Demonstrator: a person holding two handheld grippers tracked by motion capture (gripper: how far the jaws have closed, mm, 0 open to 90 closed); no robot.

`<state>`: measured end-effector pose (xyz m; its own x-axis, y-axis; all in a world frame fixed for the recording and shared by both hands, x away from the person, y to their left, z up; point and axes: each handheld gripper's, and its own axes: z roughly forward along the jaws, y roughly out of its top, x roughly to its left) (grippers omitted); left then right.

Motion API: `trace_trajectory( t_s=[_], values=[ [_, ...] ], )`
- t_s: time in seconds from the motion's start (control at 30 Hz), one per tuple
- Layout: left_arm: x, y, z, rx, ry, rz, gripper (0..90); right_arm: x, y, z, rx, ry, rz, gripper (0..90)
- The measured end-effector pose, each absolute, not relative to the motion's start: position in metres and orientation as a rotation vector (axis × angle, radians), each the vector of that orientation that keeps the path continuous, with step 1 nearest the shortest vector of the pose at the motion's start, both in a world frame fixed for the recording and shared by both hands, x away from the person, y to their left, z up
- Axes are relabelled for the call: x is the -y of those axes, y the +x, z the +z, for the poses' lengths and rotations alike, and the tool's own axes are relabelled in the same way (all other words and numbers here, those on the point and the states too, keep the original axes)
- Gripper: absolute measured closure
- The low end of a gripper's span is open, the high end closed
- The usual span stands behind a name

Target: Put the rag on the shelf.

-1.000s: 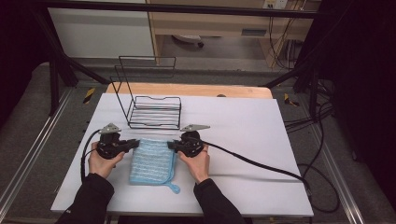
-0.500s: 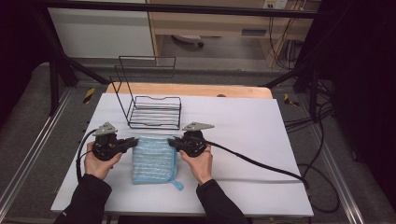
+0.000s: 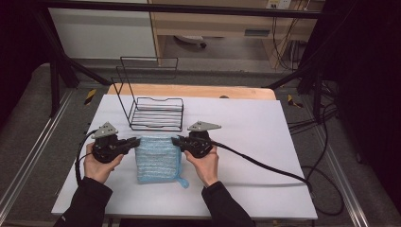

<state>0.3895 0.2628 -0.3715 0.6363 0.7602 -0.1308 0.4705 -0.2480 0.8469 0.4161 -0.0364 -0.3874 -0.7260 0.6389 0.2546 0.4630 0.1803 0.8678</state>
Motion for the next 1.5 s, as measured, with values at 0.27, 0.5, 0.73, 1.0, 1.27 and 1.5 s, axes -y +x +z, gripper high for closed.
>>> trace_trajectory(
  t_s=[0.27, 0.5, 0.73, 1.0, 1.27, 1.5],
  values=[
    [-0.262, 0.386, -0.364, -0.958, 1.884, 0.396, 83.7, 0.040, 0.413, -0.379, -2.257, 1.052, 1.607, 80.5],
    [-0.265, 0.383, -0.358, -0.963, 1.859, 0.415, 83.8, 0.037, 0.409, -0.368, -2.243, 1.010, 1.596, 80.5],
    [-0.267, 0.381, -0.350, -0.951, 1.832, 0.440, 83.8, 0.034, 0.407, -0.357, -2.217, 0.975, 1.605, 80.5],
    [-0.271, 0.379, -0.336, -0.938, 1.793, 0.478, 83.8, 0.031, 0.408, -0.342, -2.185, 0.941, 1.622, 80.5],
    [-0.274, 0.383, -0.320, -0.921, 1.751, 0.508, 83.8, 0.028, 0.409, -0.323, -2.139, 0.899, 1.639, 80.5],
    [-0.275, 0.386, -0.307, -0.909, 1.702, 0.539, 83.9, 0.025, 0.410, -0.304, -2.099, 0.862, 1.644, 80.6]
  ],
)
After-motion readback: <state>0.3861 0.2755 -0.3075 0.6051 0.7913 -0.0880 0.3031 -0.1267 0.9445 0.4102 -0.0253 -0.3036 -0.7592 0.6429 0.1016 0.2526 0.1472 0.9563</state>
